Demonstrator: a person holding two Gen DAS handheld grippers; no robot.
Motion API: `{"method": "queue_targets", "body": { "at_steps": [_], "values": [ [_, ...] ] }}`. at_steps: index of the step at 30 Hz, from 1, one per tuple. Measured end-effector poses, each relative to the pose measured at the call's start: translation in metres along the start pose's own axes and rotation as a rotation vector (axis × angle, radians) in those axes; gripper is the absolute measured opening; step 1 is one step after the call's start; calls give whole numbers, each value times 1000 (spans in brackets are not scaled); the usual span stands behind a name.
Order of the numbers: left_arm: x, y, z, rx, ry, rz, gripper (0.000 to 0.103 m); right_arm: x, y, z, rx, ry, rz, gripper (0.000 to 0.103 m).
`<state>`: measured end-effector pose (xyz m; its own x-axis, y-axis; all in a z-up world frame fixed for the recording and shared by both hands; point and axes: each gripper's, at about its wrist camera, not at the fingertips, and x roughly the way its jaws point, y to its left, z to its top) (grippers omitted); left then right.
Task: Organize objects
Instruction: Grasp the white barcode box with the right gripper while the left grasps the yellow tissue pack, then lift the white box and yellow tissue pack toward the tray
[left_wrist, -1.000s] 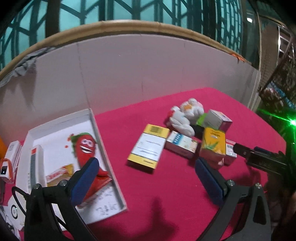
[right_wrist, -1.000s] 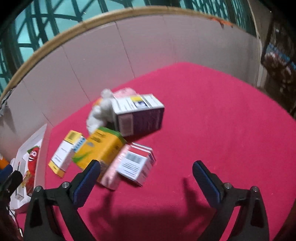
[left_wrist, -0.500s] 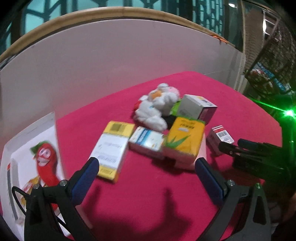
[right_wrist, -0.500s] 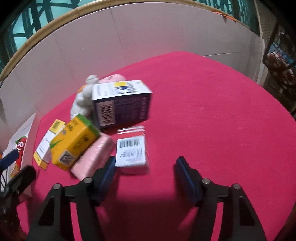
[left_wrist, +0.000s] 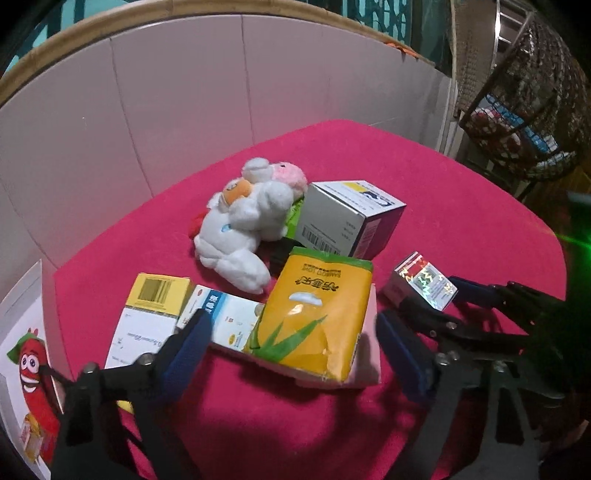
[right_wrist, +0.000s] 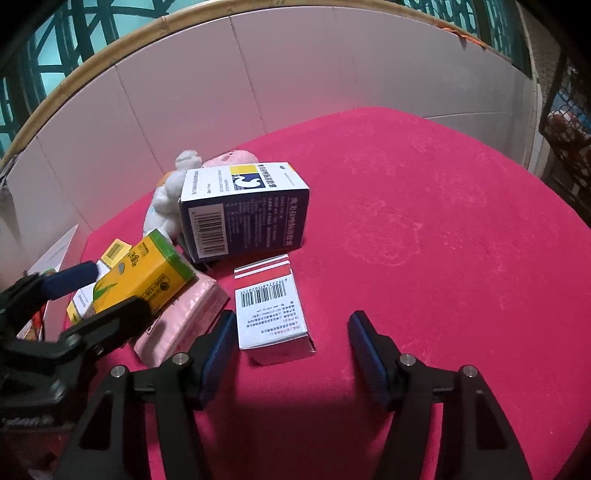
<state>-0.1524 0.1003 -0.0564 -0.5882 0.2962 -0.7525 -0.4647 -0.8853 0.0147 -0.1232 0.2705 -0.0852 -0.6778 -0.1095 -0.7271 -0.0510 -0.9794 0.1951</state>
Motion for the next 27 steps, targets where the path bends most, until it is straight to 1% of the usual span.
{"method": "queue_targets", "body": {
  "at_steps": [1, 2, 3, 4, 5, 6, 10, 15, 17, 21, 24, 27],
  "values": [
    [2, -1, 0, 11, 9, 1, 76, 1, 0, 0, 2, -2, 7, 64],
    [4, -2, 0, 21, 16, 1, 73, 1, 0, 0, 1, -2, 12, 59],
    [5, -3, 0, 32, 23, -5, 65, 2, 0, 0, 2, -1, 13, 54],
    [6, -4, -1, 40, 25, -7, 55, 1, -1, 0, 3, -1, 19, 52],
    [6, -5, -2, 48, 21, -6, 54, 1, -1, -1, 4, 0, 26, 45],
    [5, -7, -2, 56, 12, 0, 52, 1, -2, -1, 5, 1, 30, 41],
    [-1, -8, -4, 47, -4, 5, 49, 1, -3, -1, 17, -2, 34, 39],
    [-25, -7, -12, -30, -65, 29, 47, -7, -7, -5, 47, -19, 11, 38],
    [-41, -12, -16, -58, -106, 64, 47, -15, -6, -6, 51, -39, 6, 37],
    [-74, -21, -22, -86, -184, 78, 47, -35, -1, -3, 55, -91, -6, 37],
    [-89, -24, -23, -109, -216, 76, 47, -52, 3, 1, 61, -128, 6, 37],
    [-98, -25, -26, -119, -234, 94, 47, -67, 8, 5, 64, -166, 24, 37]
  ]
}}
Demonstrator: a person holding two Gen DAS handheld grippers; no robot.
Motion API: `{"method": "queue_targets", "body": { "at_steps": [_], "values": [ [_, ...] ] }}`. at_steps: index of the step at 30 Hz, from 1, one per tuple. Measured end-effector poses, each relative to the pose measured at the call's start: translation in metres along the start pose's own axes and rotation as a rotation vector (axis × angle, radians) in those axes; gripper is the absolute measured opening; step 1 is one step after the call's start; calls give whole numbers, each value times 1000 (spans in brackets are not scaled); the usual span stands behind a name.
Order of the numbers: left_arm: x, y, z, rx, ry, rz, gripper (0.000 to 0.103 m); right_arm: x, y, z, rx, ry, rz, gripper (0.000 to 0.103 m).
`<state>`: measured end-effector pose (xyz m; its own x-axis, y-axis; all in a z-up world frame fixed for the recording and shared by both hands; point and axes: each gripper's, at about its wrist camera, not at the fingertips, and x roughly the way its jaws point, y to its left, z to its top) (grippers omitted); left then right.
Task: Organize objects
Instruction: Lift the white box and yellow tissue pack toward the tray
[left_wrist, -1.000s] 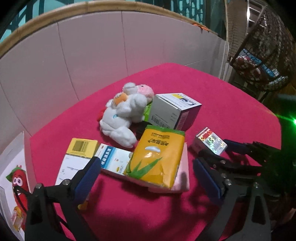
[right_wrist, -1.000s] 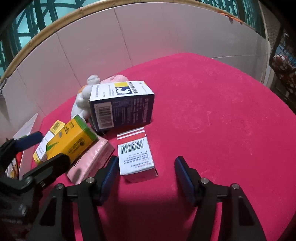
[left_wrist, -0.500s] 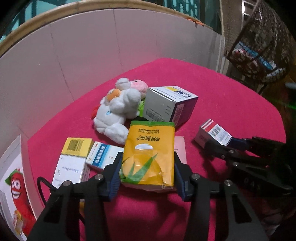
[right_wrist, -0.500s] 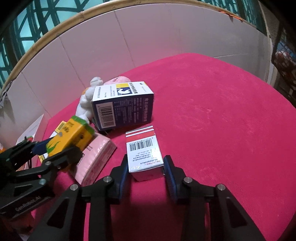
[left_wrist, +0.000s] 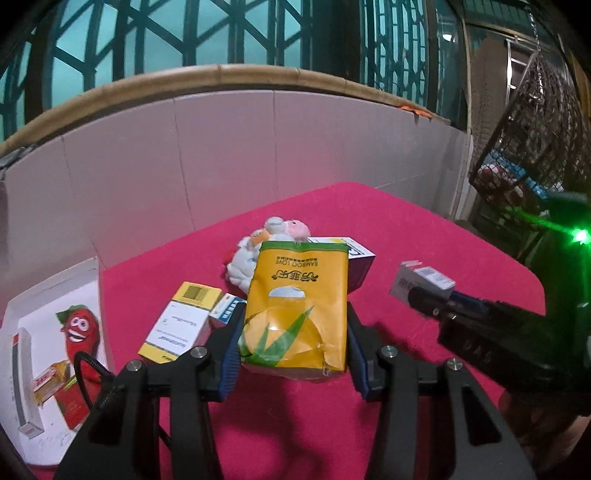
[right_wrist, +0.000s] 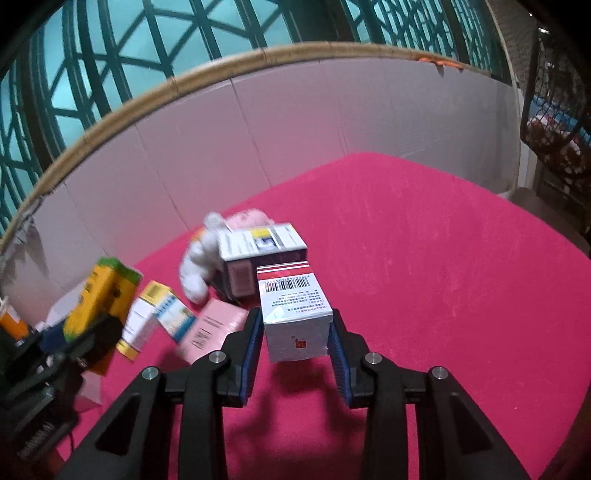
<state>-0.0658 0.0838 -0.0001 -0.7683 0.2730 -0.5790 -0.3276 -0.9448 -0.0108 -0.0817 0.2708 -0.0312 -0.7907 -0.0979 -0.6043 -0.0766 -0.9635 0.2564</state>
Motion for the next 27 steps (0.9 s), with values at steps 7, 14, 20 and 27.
{"method": "queue_targets", "body": {
  "at_steps": [7, 14, 20, 27],
  "values": [
    [-16, 12, -7, -38, -17, 23, 47, -17, 26, 3, -46, -35, 17, 37],
    [-32, 30, -8, -76, -46, 42, 47, -20, 41, -2, -67, -17, 24, 37],
    [-41, 44, -9, -99, -63, 59, 47, -25, 54, -2, -90, -21, 28, 37],
    [-53, 60, -10, -126, -78, 77, 47, -28, 72, -3, -129, -20, 38, 37]
  ]
}}
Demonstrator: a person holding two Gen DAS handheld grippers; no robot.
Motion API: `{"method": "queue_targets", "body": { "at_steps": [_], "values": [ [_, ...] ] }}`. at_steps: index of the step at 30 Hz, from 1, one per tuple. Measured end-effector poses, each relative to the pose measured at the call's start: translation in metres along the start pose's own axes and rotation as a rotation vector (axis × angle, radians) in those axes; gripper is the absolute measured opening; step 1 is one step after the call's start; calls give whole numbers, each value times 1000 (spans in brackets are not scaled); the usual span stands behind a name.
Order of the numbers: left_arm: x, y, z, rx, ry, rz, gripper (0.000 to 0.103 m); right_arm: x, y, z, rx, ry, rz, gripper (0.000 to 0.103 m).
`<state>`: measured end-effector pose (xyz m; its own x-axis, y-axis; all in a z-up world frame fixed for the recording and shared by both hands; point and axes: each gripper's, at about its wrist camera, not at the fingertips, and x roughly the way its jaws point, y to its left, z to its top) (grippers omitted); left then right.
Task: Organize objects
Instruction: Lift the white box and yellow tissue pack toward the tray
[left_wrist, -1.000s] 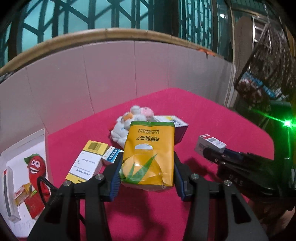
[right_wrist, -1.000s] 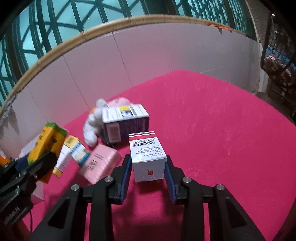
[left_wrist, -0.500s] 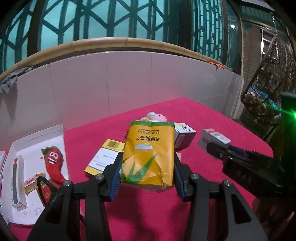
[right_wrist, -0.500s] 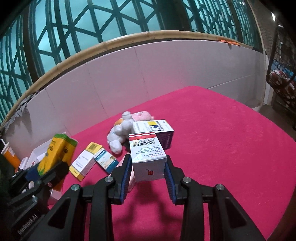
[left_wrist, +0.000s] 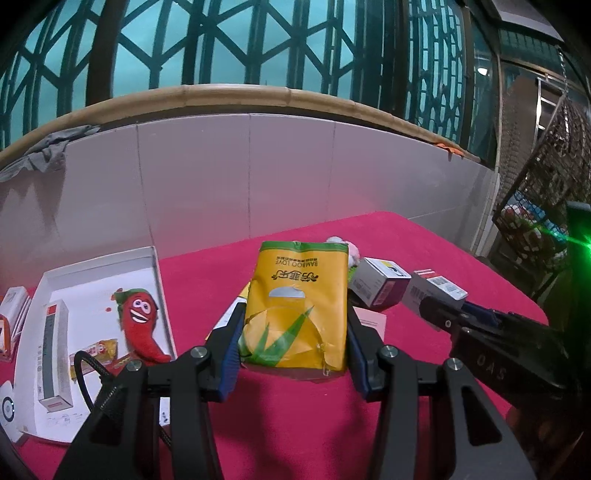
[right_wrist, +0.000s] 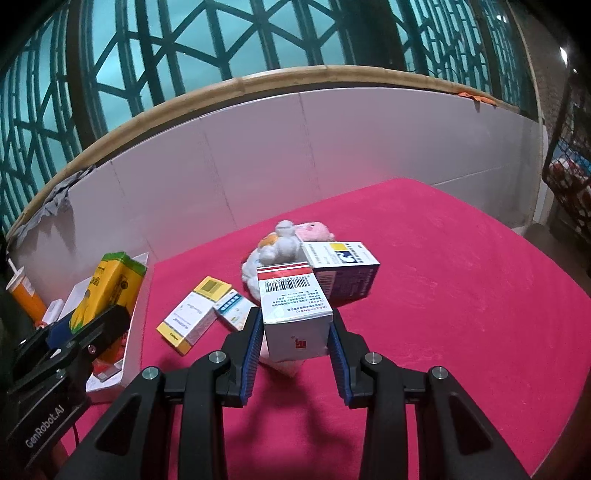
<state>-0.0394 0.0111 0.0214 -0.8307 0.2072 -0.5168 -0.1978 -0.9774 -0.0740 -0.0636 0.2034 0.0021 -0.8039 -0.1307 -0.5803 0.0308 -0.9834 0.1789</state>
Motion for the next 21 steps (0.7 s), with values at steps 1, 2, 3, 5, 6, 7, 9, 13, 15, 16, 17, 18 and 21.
{"method": "queue_targets", "body": {
  "at_steps": [1, 2, 3, 5, 6, 7, 9, 13, 15, 16, 17, 18, 21],
  "values": [
    [-1, 2, 0, -2, -2, 2, 47, 0, 3, 1, -5, 1, 2, 37],
    [-3, 5, 0, -7, -4, 7, 47, 0, 6, 1, -9, 2, 4, 37],
    [-4, 8, 0, -12, -6, 10, 47, 0, 9, 1, -14, 3, 8, 37],
    [-5, 12, 1, -20, -8, 17, 47, 0, 14, 1, -24, 4, 14, 37],
    [-7, 15, 1, -27, -11, 19, 47, 0, 17, 0, -30, 5, 17, 37],
    [-8, 17, 1, -31, -14, 21, 47, -1, 20, 0, -36, 6, 20, 37],
    [-11, 21, 1, -36, -20, 25, 47, -1, 27, 0, -49, 6, 23, 37],
    [-15, 31, 2, -52, -27, 33, 48, -2, 40, 0, -75, 8, 32, 37],
    [-17, 35, 2, -60, -28, 34, 47, -2, 46, -1, -87, 7, 36, 37],
    [-18, 37, 2, -63, -30, 35, 47, -3, 50, -2, -94, 8, 38, 37],
    [-19, 40, 1, -68, -32, 37, 47, -3, 53, -2, -100, 9, 39, 37],
    [-20, 43, 1, -71, -33, 38, 47, -3, 55, -3, -105, 9, 41, 37],
    [-23, 51, 1, -84, -37, 45, 48, -1, 66, -5, -124, 14, 45, 37]
  ]
}}
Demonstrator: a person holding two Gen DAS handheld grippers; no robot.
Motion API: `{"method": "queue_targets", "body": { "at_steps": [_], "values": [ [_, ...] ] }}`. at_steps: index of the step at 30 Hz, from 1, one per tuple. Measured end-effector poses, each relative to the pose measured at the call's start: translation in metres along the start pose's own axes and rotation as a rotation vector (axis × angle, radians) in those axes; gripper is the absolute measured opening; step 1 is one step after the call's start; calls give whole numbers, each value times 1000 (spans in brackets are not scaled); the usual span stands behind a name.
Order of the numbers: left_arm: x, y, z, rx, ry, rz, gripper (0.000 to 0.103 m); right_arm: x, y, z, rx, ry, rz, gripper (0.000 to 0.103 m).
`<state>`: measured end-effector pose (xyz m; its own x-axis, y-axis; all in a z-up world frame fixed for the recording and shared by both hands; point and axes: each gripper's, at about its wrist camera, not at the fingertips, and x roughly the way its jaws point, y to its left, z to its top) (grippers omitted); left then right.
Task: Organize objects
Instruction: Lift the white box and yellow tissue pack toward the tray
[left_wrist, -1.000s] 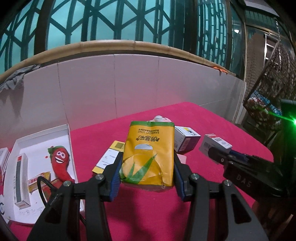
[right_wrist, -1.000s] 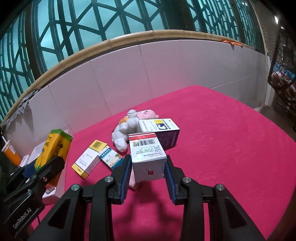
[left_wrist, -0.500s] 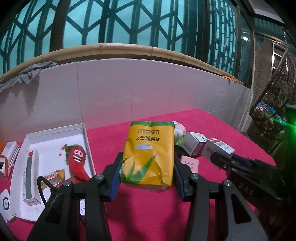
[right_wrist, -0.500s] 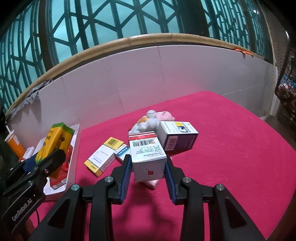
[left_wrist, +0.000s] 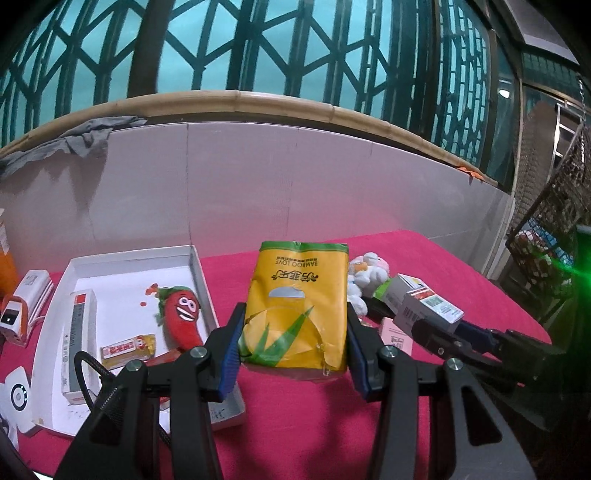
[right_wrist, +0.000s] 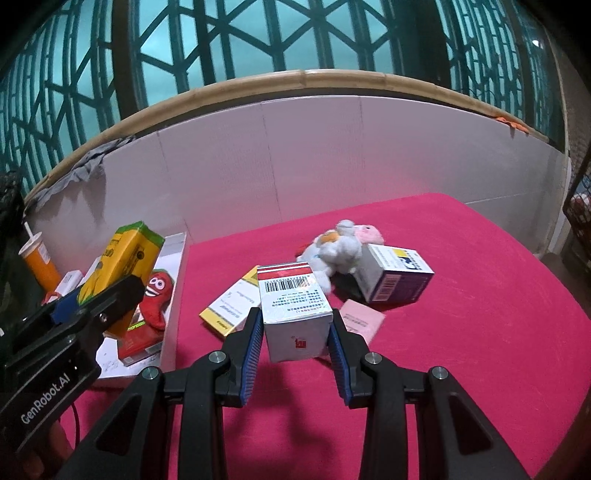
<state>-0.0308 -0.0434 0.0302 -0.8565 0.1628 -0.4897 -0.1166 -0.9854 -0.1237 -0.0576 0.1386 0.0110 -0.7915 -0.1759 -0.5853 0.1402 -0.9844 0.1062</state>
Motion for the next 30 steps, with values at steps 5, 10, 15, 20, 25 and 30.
{"method": "queue_targets", "body": {
  "at_steps": [5, 10, 15, 20, 25, 30],
  "values": [
    [-4, 15, 1, -23, -6, 20, 48, 3, 22, 2, -44, 4, 17, 37],
    [-6, 31, 2, -56, -8, 43, 48, 3, 43, 4, -81, -2, 44, 37],
    [-12, 46, 2, -71, -19, 68, 48, 7, 64, 6, -115, 5, 68, 37],
    [-13, 73, 10, -90, -11, 98, 48, 14, 87, 12, -143, 10, 99, 37],
    [-13, 107, 21, -125, 1, 143, 48, 15, 109, 17, -166, 6, 137, 37],
    [-15, 135, 32, -162, 2, 170, 48, 21, 128, 23, -199, 6, 157, 37]
  ]
}}
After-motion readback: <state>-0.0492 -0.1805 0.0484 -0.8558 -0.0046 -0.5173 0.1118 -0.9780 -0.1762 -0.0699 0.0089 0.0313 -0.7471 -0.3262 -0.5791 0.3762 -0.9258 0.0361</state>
